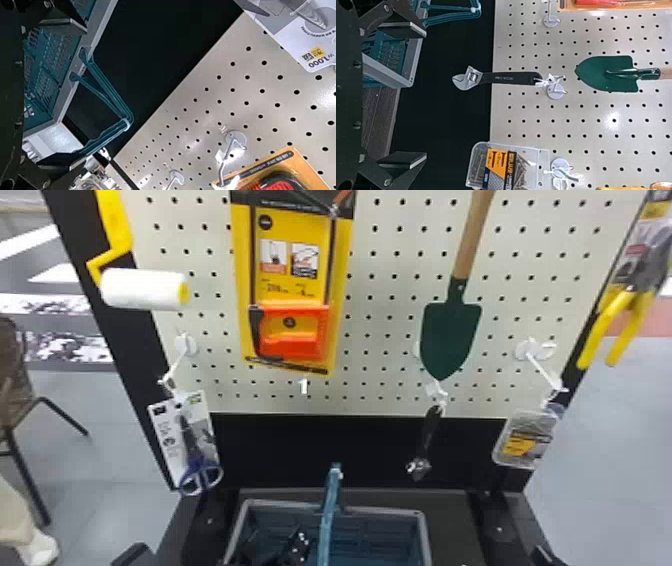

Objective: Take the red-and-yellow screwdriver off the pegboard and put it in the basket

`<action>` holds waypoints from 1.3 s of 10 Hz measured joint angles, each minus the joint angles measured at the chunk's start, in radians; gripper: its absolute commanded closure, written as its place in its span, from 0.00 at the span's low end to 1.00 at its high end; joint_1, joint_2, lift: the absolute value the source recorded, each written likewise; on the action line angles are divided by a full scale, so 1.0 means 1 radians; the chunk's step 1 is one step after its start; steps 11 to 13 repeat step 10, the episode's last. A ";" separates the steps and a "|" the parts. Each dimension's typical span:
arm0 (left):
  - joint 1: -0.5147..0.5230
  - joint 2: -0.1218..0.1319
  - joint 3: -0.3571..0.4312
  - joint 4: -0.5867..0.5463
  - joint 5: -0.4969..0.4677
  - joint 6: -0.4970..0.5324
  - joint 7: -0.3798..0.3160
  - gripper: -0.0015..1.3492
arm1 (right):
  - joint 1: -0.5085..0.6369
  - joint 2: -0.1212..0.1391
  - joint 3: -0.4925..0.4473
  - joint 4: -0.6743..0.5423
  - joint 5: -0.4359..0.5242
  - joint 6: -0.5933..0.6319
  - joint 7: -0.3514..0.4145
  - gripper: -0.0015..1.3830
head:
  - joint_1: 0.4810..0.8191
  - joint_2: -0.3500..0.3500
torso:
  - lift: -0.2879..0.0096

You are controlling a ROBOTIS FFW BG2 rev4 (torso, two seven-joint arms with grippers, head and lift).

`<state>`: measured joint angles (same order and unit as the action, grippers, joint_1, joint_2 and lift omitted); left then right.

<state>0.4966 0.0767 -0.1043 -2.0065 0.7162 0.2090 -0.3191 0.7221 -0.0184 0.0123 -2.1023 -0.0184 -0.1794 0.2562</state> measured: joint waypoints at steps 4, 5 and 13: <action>-0.001 0.000 0.000 0.000 0.000 -0.004 0.000 0.12 | 0.000 0.000 0.000 0.000 0.000 0.000 0.000 0.15 | 0.20 0.50 | 0.63; 0.000 0.000 0.000 0.000 0.000 -0.006 0.000 0.12 | 0.000 0.000 0.000 0.000 0.000 0.000 0.000 0.15 | 0.20 0.50 | 0.63; -0.002 0.000 -0.001 0.000 -0.003 -0.012 0.000 0.12 | -0.001 0.000 0.000 0.002 0.000 0.000 0.000 0.15 | 0.20 0.50 | 0.63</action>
